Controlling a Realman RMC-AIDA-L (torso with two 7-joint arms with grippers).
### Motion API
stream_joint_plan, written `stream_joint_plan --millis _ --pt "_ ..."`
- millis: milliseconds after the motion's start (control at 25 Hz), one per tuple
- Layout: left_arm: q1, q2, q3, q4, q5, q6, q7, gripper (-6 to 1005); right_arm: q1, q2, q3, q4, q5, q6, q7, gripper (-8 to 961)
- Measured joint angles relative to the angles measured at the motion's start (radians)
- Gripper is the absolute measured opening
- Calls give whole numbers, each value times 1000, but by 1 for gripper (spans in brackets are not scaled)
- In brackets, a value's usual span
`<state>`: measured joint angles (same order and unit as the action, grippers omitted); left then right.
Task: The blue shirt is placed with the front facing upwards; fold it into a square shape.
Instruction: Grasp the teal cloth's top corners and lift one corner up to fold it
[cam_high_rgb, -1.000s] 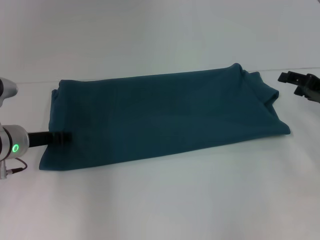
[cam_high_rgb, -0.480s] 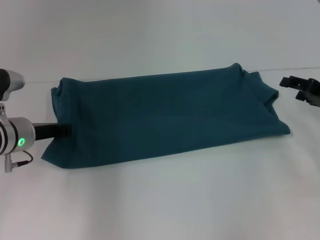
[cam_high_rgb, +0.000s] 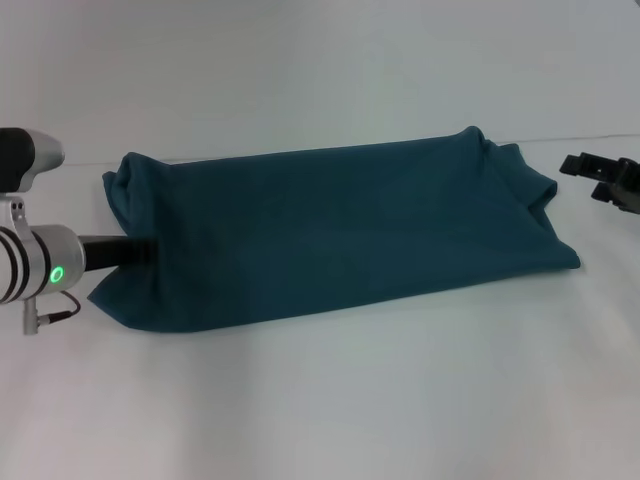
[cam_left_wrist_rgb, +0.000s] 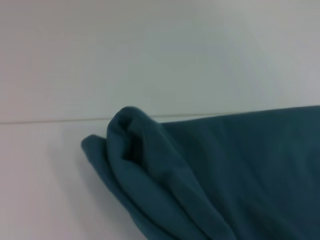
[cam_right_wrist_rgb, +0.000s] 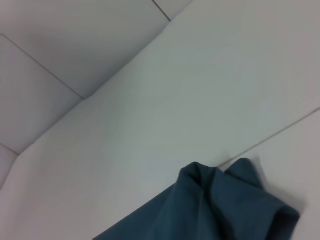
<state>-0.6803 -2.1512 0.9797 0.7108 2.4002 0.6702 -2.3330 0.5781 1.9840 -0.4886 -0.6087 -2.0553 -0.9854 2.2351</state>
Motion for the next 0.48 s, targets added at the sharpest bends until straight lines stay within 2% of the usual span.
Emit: stream_joint_plan --millis 160,280,360,480 --pt "7 -10 -1 59 -22 37 1 48 -7 12 9 -37 40 -41 -35 723" --pt "10 -12 0 96 -46 63 2 47 -21 31 10 -55 164 -67 -161 715" --pt "15 -13 1 125 -69 87 2 47 -31 50 10 -56 246 -78 -280 710" --pt "25 -13 2 154 -96 117 2 47 -47 93 11 -39 367 -85 -528 702"
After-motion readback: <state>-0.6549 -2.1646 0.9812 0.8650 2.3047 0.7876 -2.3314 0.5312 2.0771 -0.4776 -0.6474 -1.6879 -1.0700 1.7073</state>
